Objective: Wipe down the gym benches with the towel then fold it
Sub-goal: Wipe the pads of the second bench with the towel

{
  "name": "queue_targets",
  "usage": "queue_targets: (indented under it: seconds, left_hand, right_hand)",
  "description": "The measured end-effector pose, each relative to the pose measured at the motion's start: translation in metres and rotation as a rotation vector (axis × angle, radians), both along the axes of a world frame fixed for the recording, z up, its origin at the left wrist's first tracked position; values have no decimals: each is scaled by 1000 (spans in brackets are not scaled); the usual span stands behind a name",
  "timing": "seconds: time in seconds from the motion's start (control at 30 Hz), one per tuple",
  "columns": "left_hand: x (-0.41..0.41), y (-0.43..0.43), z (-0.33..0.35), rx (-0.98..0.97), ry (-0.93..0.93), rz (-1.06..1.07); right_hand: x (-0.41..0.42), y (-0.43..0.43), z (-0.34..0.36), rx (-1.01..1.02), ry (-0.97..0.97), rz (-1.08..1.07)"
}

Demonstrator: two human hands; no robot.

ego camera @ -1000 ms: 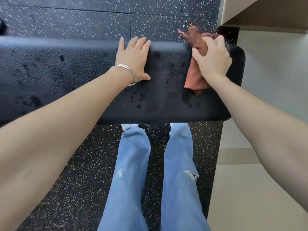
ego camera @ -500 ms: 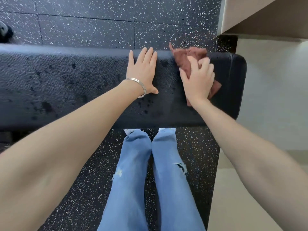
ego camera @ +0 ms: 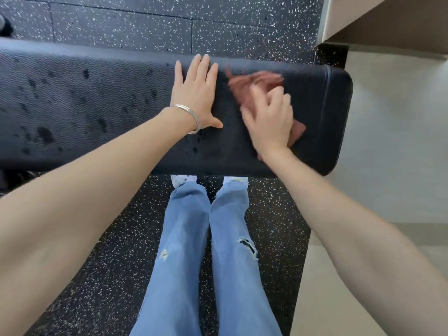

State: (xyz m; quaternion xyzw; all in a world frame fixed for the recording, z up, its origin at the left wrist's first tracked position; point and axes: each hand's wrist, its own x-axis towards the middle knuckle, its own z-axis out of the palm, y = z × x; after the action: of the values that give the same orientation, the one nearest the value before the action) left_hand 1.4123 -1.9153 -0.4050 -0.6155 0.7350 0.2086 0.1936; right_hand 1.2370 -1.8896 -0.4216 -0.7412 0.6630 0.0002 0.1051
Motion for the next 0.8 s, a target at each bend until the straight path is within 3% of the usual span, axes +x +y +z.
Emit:
queue_targets:
  seconds: [0.1, 0.17, 0.3, 0.43, 0.5, 0.57, 0.7, 0.73, 0.8]
  left_hand:
    - [2, -1, 4, 7, -7, -3]
    - [2, -1, 6, 18, -26, -11]
    - [0, 0, 4, 12, -23, 2]
    - [-1, 1, 1, 6, -13, 35]
    - [-1, 1, 0, 10, -3, 48]
    - [-2, 1, 1, 9, -7, 55]
    - [-5, 1, 4, 12, -16, 71]
    - [-7, 0, 5, 17, -20, 72]
    - [-10, 0, 6, 30, -22, 75]
  right_hand:
    - [-20, 48, 3, -21, -4, 248]
    - [-50, 56, 2, -22, -8, 301]
    - [-90, 29, 0, -29, 11, 18]
    - [-58, 20, -4, 0, -1, -349]
    - [-35, 36, -4, -15, -56, -371]
    - [-24, 55, -3, -33, -84, -146]
    - [-64, 73, -4, -101, -58, 561]
    - [-81, 71, -5, -108, -55, 593]
    - [-115, 61, -10, -100, -46, 424]
